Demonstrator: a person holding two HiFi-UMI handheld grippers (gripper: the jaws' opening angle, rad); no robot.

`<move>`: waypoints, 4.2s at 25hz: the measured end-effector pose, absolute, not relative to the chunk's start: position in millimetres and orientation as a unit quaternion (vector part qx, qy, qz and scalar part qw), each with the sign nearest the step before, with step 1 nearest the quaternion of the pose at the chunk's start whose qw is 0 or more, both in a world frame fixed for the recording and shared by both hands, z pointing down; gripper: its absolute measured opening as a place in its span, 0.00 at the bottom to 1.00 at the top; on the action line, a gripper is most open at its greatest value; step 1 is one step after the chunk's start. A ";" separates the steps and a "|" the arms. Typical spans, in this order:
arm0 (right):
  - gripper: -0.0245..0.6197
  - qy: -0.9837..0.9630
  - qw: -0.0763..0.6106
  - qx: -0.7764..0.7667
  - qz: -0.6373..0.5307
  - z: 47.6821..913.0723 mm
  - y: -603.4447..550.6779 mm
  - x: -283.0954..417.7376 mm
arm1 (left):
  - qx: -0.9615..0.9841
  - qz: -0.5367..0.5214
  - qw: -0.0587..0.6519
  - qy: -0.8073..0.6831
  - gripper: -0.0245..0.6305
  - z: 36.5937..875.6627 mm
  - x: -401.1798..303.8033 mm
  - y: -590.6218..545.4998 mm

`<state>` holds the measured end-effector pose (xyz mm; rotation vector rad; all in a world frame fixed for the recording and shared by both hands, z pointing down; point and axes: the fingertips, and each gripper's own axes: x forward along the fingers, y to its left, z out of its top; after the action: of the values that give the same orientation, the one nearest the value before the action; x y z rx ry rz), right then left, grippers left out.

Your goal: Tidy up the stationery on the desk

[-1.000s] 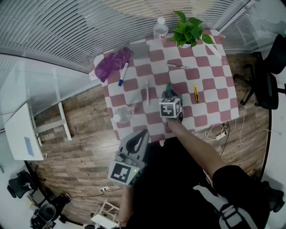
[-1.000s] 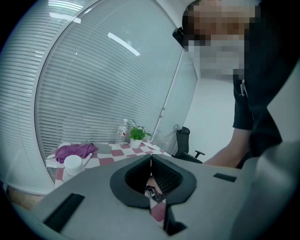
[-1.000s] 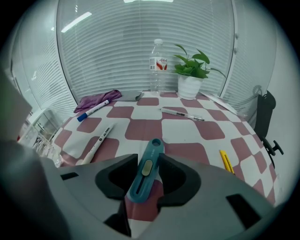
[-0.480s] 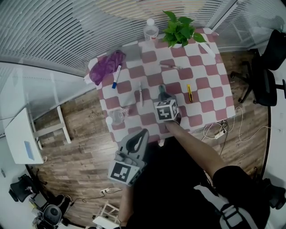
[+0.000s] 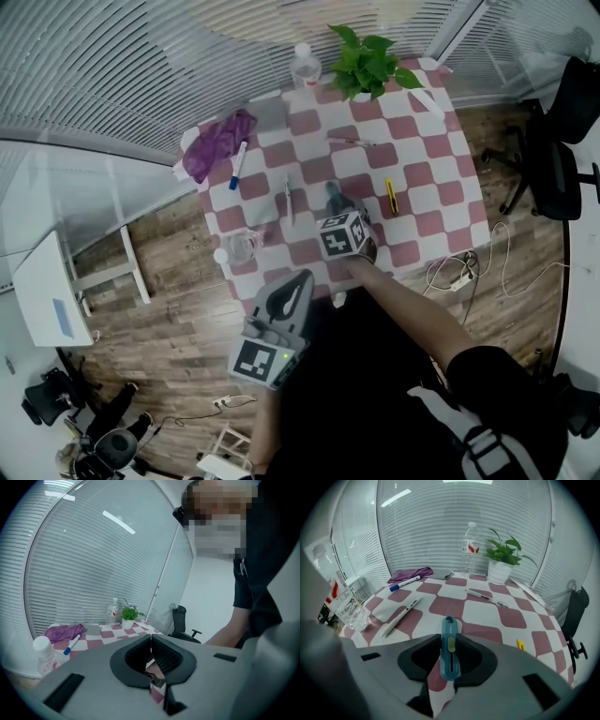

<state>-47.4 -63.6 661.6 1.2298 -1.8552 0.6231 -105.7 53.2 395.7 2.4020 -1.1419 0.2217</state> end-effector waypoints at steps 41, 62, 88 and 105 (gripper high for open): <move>0.27 -0.651 0.364 0.578 0.331 671.2 -54.9 66.1 | 0.888 0.083 0.220 -0.395 0.09 389.3 -60.6 61.2; 0.33 -0.724 0.292 0.549 0.299 626.3 -73.0 62.0 | 0.888 0.077 0.215 -0.399 0.09 385.7 -58.0 60.2; 0.25 -0.852 0.431 0.288 0.069 661.4 -203.2 29.1 | 0.859 0.085 0.254 -0.437 0.09 403.0 -59.5 39.1; 0.13 -0.849 0.468 0.244 0.026 668.8 -193.1 26.0 | 0.854 0.079 0.251 -0.449 0.09 402.6 -52.6 43.3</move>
<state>26.0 -193.1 668.8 0.5976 -2.0823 0.0629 -52.6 43.3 402.6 2.3233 -1.2222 0.2138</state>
